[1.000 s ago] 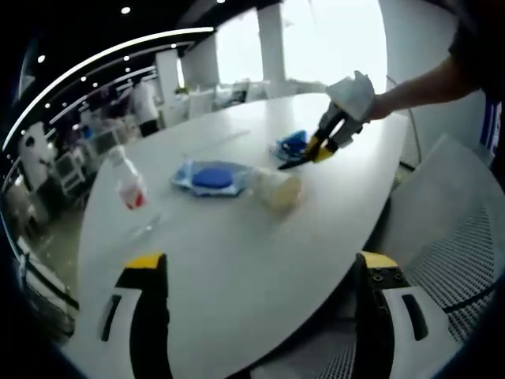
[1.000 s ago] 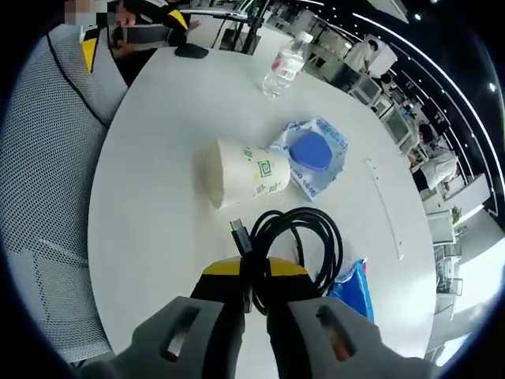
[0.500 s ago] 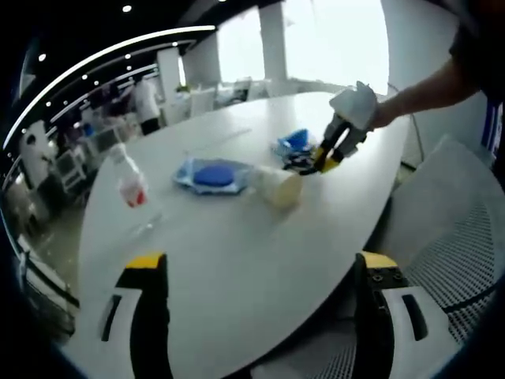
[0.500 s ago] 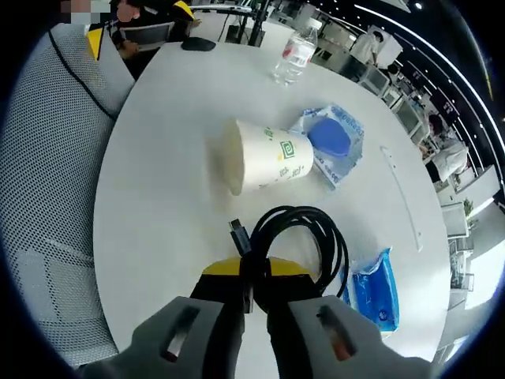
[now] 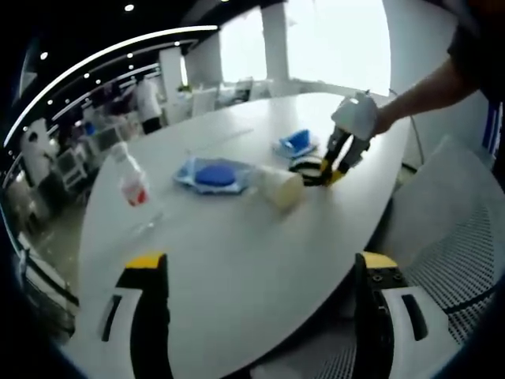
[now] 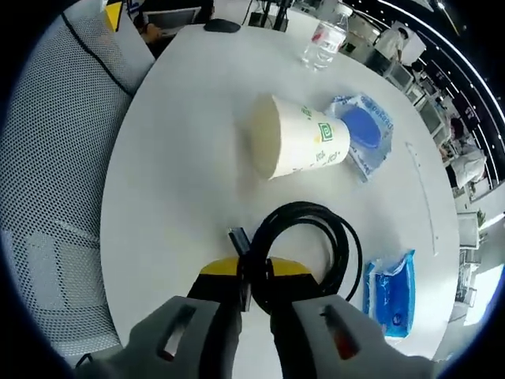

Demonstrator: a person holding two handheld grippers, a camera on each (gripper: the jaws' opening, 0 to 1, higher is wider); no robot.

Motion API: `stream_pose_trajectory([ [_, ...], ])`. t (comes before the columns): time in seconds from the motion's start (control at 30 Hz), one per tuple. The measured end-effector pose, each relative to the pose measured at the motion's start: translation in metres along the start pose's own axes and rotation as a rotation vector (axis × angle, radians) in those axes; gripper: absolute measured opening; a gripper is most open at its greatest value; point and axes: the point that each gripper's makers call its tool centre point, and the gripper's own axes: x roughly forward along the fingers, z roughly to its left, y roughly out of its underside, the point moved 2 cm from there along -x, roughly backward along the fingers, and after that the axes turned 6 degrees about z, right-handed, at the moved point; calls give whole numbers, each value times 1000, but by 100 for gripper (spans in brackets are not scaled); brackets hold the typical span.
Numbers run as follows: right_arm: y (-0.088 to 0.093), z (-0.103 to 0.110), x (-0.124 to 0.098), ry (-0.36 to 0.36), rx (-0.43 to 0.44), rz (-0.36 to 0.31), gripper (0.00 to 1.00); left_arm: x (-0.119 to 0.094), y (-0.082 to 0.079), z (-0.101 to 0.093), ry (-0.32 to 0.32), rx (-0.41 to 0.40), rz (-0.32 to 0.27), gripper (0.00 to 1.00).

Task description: Arrange the tabletop items into an orderly group along one side of the table until the central work area is clear of visible clutter.

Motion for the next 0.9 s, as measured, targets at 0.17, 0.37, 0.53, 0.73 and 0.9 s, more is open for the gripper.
stream_pose_trajectory([
  [0.17,-4,2,-4,5,22,-18,20,1,-2,-6,24,8,-11,95],
  [0.37,-5,1,-14,25,31,-25,28,1,-1,-7,33,17,-7,96],
  [0.53,-5,-2,-21,49,72,-42,31,1,-1,-8,37,25,-4,96],
  [0.73,-5,5,-27,62,62,-31,35,0,-1,-10,34,31,-12,96],
  [0.9,-8,9,-30,75,68,-30,40,-1,-1,-7,17,17,-19,96],
])
